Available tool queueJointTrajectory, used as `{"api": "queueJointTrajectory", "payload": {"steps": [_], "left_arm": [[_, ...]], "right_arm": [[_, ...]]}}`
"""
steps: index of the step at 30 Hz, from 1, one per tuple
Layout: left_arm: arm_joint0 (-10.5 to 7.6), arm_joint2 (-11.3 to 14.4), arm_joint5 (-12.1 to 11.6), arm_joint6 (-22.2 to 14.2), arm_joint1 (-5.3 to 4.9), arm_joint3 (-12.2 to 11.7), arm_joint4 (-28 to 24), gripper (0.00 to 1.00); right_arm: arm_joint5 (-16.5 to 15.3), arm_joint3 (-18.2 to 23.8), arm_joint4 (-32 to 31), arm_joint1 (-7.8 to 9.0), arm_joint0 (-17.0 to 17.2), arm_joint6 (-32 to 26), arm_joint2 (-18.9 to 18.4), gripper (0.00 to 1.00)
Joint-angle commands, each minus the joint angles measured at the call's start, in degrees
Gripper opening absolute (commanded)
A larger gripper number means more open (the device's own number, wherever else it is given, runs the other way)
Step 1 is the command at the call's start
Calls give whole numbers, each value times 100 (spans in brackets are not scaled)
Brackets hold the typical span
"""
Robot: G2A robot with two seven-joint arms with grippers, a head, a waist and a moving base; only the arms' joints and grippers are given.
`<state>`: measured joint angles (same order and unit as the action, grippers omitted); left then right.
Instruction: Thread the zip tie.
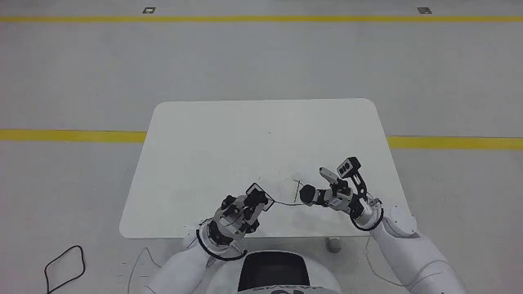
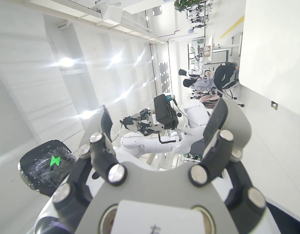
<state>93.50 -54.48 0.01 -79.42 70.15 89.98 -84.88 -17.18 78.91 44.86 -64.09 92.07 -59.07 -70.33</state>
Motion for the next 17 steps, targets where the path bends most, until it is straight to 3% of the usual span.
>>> {"api": "queueJointTrajectory", "payload": {"steps": [1,17], "left_arm": [[0,0,0,0,0,0,0,0],[0,0,0,0,0,0,0,0]], "right_arm": [[0,0,0,0,0,0,0,100],[0,0,0,0,0,0,0,100]]}}
